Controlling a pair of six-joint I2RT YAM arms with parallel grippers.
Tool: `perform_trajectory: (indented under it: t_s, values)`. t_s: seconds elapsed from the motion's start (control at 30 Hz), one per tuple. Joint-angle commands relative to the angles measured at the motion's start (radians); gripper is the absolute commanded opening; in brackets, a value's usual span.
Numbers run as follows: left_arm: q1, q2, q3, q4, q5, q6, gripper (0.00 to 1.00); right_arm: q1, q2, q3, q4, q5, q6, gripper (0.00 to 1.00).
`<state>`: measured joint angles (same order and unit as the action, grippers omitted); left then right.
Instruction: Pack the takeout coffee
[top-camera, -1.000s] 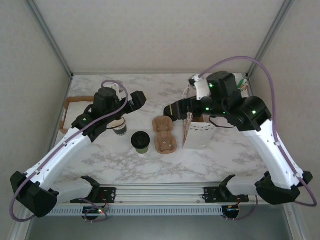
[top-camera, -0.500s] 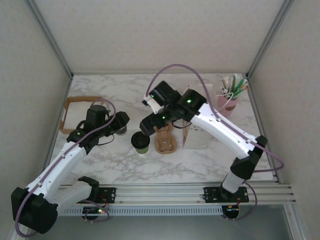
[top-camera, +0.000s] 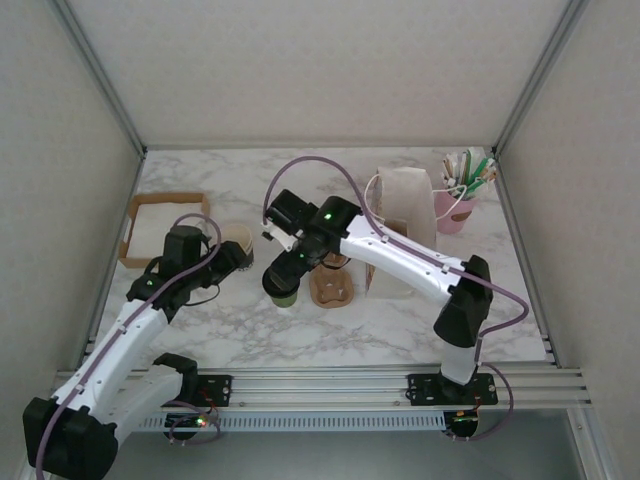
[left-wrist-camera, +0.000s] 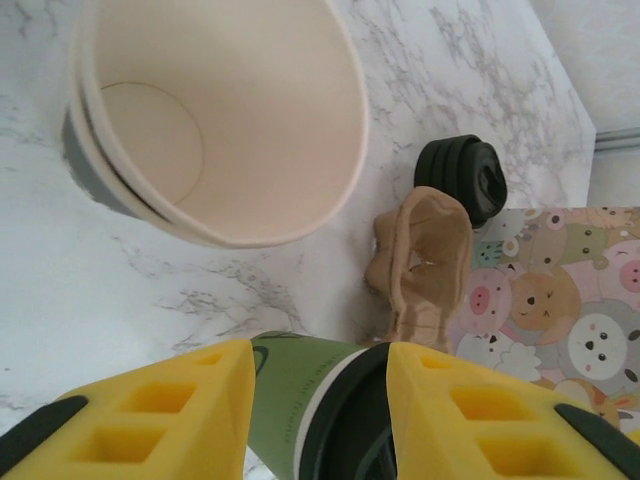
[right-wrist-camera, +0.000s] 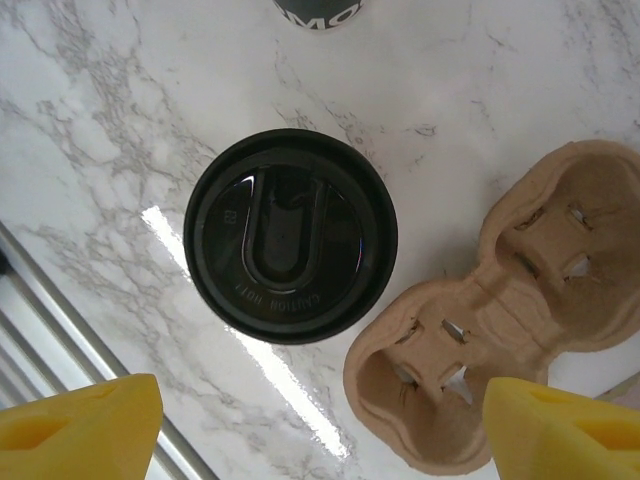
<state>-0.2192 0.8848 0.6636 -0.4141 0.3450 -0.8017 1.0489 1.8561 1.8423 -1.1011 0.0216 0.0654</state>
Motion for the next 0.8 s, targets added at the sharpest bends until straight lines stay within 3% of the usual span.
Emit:
perform_trajectory:
  t_s: [0.0,0.77]
  values:
    - [0.021,-0.02,-0.013,-0.024,0.01,-0.006,0.4,0.029,0.039,0.007,0.007,0.037,-0.04,0.83]
    - [0.052,-0.026,-0.018,-0.024,0.036,0.01,0.35,0.068,0.192,0.113,-0.043,0.123,-0.076,0.84]
